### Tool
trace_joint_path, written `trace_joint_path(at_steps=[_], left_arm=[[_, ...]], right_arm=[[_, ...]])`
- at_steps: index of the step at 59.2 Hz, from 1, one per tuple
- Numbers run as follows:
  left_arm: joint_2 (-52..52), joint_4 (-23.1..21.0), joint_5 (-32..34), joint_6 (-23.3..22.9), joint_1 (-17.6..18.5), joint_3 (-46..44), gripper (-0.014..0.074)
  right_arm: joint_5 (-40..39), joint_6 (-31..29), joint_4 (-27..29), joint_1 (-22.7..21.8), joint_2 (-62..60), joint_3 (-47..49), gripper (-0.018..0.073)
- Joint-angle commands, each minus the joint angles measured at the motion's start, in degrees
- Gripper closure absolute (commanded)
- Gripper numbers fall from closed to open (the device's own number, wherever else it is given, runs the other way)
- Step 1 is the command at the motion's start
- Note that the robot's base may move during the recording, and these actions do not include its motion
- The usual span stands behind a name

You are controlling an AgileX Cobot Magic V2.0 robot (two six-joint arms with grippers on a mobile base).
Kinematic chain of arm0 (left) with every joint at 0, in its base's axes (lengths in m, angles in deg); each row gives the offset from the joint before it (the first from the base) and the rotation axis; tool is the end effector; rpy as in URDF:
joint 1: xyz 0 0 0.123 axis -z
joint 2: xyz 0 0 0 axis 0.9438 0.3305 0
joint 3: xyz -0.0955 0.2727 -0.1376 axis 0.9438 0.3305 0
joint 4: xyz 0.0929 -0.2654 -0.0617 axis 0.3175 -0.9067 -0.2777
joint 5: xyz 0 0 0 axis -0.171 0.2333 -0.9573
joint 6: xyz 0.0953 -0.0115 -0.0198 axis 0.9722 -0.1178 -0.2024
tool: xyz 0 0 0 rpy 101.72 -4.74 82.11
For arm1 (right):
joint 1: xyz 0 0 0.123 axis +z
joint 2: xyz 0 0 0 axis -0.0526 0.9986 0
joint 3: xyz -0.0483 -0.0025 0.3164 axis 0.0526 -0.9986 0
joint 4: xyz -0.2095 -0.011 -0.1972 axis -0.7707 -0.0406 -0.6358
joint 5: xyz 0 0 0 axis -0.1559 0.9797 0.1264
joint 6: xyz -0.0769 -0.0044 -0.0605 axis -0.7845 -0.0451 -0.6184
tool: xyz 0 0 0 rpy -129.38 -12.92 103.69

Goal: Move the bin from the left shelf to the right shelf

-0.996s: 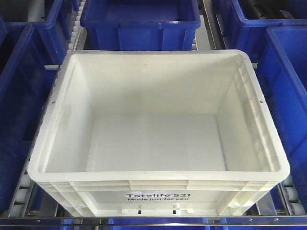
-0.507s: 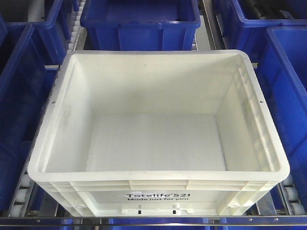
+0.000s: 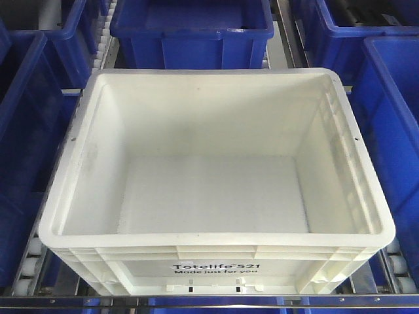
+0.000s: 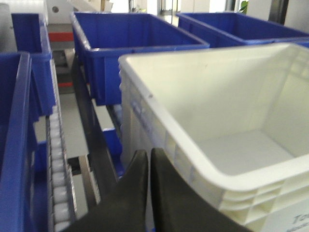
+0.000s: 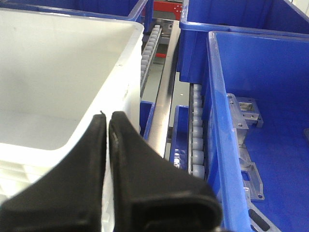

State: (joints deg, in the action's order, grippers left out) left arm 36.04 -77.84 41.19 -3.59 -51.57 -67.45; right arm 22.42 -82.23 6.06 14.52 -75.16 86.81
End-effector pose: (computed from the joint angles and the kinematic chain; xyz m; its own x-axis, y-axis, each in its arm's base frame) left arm 0.0534 -0.0139 0.2667 -0.1061 -0.0383 -0.9936 0.2783 0.9582 -0.0667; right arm 0.0389 0.0100 0.2760 -0.0245 -0.0551 -0.9982 -0.2800 0.9589 -0.0460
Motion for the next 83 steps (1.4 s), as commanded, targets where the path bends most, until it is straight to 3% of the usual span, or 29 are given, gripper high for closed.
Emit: trace_joint_path(at_steps=[1,8,14,37,53,63,83], left_arm=[[-1.08,-0.18,3.59,-0.08,-4.02,0.51,0.0604],[-4.61,-0.18,6.02,-0.08,-11.60,4.14,0.0604],[-5.24,-0.23,9.26,-0.08,-14.93,7.35,0.0604],[-5.30,-1.72,19.97,-0.08,-16.86,16.63,0.0604],[-5.30,-3.75,19.71,1.13,-21.31,16.57,0.0604],[-5.30,-4.80,19.77,5.07,-21.38,16.57,0.0604],[-5.23,-4.68,19.10,5.51,-21.28,16.57,0.0604]], right_arm=[[-4.64,-0.49,-0.34,-0.35,0.68,1.41,0.0567],[-4.64,-0.49,-0.34,-0.35,0.68,1.41,0.0566],[-4.64,-0.49,-0.34,-0.35,0.68,1.41,0.0566],[-4.64,-0.49,-0.34,-0.35,0.68,1.41,0.0566],[-4.64,-0.49,-0.34,-0.35,0.68,1.41,0.0566],[-4.64,-0.49,-0.34,-0.35,0.68,1.41,0.0566],[-4.64,-0.49,-0.34,-0.35,0.68,1.41,0.0566]])
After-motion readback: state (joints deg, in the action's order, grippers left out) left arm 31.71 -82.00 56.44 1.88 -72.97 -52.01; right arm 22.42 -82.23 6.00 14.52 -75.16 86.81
